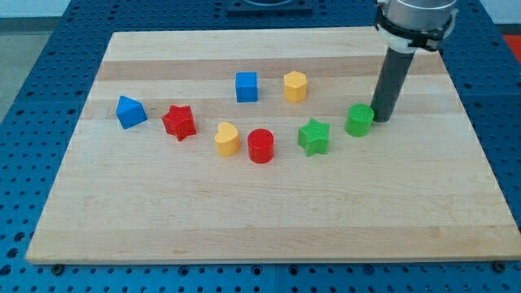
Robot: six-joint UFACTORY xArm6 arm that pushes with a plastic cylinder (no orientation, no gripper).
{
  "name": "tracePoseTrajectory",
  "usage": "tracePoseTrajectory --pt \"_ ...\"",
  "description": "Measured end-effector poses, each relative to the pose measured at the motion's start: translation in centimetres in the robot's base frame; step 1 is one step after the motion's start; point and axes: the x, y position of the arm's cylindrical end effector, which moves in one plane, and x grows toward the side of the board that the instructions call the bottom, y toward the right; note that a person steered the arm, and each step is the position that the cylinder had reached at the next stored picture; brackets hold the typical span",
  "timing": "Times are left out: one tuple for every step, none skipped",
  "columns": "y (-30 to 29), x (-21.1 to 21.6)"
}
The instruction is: Push the green circle closer to the green star
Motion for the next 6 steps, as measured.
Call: tracePoseTrajectory --pt "-0.3 0.0" --pt "-0.4 0.0" --pt "-1.1 0.0" --pt "-1.8 0.0" --pt "-2.2 0.0" --pt "-2.0 0.0"
